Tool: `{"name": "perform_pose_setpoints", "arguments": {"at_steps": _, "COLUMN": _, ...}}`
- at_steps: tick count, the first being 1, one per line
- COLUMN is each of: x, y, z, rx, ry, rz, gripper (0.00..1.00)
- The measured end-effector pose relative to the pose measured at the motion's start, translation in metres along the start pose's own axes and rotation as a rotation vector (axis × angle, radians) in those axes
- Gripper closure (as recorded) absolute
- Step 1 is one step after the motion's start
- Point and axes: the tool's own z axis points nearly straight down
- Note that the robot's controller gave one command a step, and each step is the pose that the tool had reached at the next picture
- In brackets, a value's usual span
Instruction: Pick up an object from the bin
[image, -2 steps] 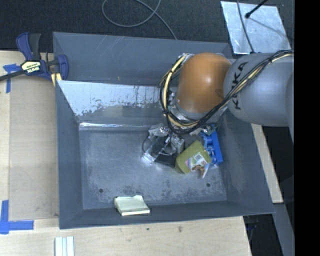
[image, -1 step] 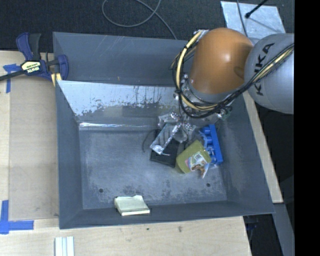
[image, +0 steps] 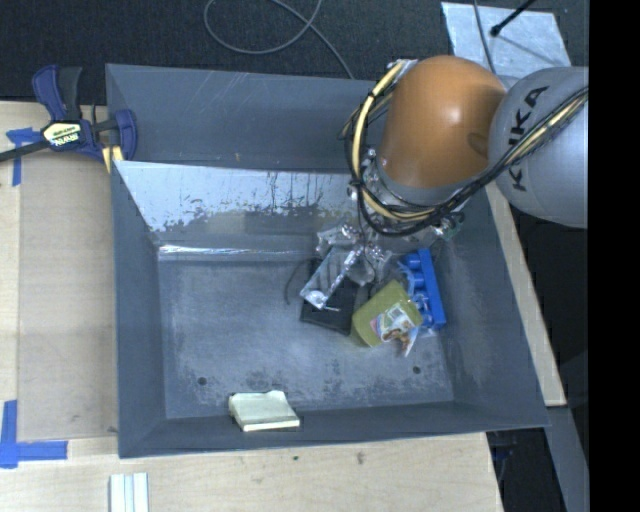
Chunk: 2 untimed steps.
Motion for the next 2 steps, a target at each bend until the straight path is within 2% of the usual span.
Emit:
{"name": "perform_pose_setpoints", "arguments": {"at_steps": 1, "x": 0.004, "y": 0.003, "z": -0.052, "rx": -0.003, "ry": 0.002, "rz": 0.002, "gripper": 1.0}}
{"name": "perform_pose_setpoints", "arguments": {"at_steps": 2, "x": 0.005, "y": 0.002, "z": -0.076, "rx": -0.002, "ry": 0.0, "rz": -0.002, "gripper": 1.0}}
